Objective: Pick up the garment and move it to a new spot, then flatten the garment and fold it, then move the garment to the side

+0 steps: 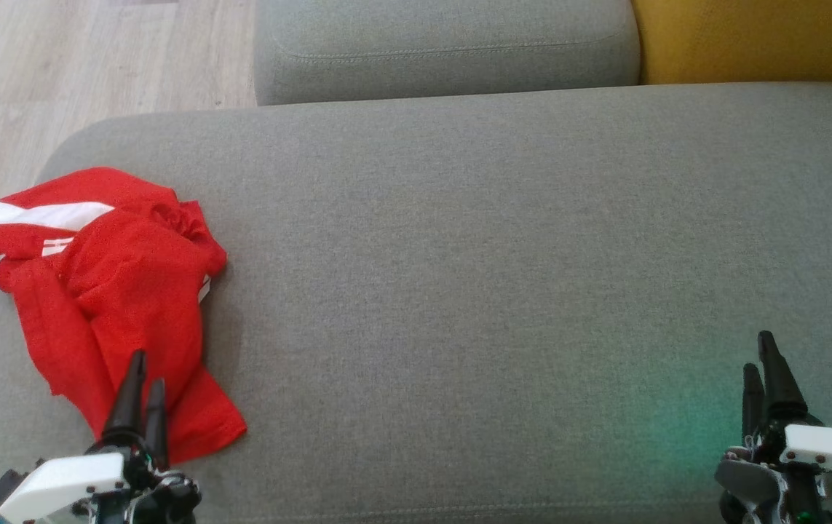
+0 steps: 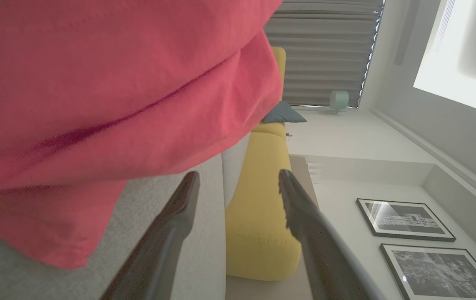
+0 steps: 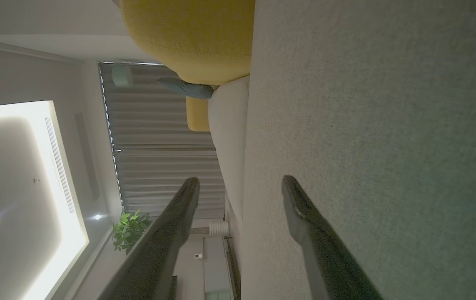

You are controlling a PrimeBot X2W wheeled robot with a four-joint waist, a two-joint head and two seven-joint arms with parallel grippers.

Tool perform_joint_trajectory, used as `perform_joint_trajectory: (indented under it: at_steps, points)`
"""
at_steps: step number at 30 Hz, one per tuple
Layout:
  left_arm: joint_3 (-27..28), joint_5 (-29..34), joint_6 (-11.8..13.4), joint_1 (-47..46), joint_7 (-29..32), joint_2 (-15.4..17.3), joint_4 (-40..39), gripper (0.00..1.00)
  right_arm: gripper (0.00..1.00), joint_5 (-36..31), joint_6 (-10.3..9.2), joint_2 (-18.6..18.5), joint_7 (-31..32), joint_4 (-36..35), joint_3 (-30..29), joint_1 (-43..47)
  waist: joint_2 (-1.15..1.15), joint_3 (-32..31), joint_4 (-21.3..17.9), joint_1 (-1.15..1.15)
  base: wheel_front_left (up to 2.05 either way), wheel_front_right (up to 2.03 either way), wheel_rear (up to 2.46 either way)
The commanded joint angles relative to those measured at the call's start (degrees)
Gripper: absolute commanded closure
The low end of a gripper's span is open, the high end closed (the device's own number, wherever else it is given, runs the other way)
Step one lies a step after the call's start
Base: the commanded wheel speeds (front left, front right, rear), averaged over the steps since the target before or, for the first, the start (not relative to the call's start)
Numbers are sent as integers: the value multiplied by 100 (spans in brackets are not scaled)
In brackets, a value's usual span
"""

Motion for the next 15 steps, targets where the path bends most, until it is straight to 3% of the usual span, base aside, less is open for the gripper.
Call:
perform_joint_trajectory:
  at_steps: [1, 15]
  points:
    - [63, 58, -12, -240, -58, 60, -235, 0, 0, -72, 7, -23, -46, -229, 8, -227, 0, 0, -1, 0, 0, 0, 0]
    - [452, 698, 19, -387, -309, 71, -504, 0, 0, -1545, 12, -29, -300, -699, -65, -345, 0, -14, -14, 0, 0, 0, 0]
